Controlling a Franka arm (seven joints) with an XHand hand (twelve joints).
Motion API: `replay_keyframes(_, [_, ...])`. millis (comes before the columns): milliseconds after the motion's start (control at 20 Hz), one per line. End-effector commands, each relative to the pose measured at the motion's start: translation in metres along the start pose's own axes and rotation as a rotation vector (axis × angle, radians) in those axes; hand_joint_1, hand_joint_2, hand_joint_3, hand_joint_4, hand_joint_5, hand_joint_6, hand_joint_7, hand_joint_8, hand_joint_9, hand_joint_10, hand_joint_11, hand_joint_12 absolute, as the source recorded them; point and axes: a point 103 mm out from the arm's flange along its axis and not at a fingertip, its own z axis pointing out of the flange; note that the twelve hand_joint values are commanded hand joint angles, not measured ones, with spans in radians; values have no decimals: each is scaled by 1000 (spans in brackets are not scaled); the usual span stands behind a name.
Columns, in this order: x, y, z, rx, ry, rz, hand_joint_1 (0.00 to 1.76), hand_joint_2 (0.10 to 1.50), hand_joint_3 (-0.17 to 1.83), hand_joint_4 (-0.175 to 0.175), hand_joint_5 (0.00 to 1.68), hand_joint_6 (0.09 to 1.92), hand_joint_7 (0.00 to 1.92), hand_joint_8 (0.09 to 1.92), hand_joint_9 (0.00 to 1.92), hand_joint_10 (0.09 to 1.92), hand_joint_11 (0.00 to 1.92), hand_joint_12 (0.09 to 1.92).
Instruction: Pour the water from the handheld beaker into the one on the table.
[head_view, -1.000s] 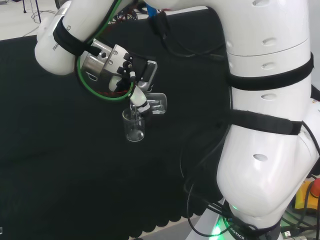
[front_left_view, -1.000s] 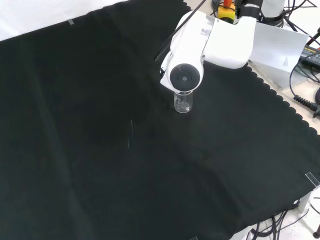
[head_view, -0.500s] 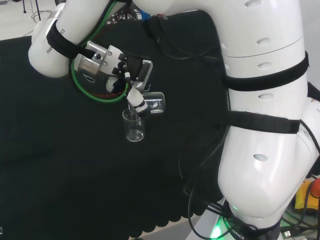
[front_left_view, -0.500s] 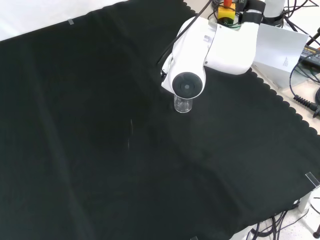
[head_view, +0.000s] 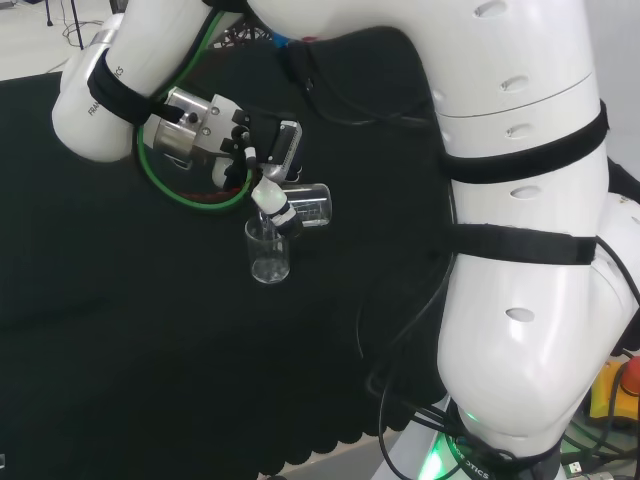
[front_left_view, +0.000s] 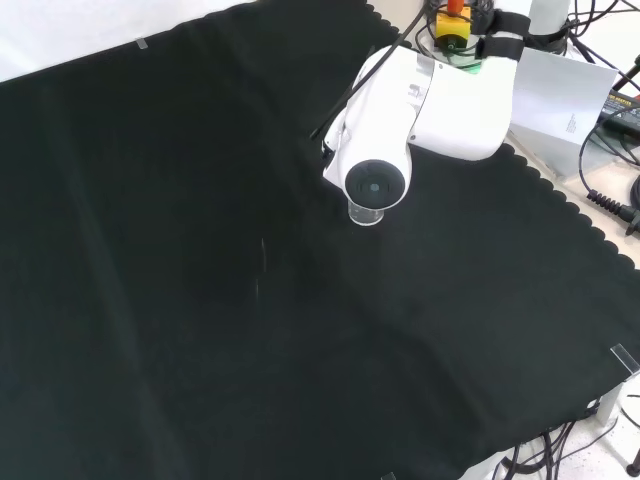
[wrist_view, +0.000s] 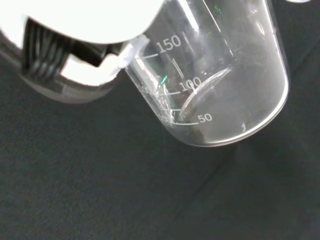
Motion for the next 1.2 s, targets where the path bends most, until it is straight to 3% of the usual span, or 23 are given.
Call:
replay_keyframes(50, [0,1,0,15,-14,7,1312,481,1008,-175,1232,898,1290,870,1631,598,1392,783])
replay_keyframes(1200, [4,0,-6,70,-83,44,1312,478,1014,-175,1231,903,1290,874,1631,605,1396,785])
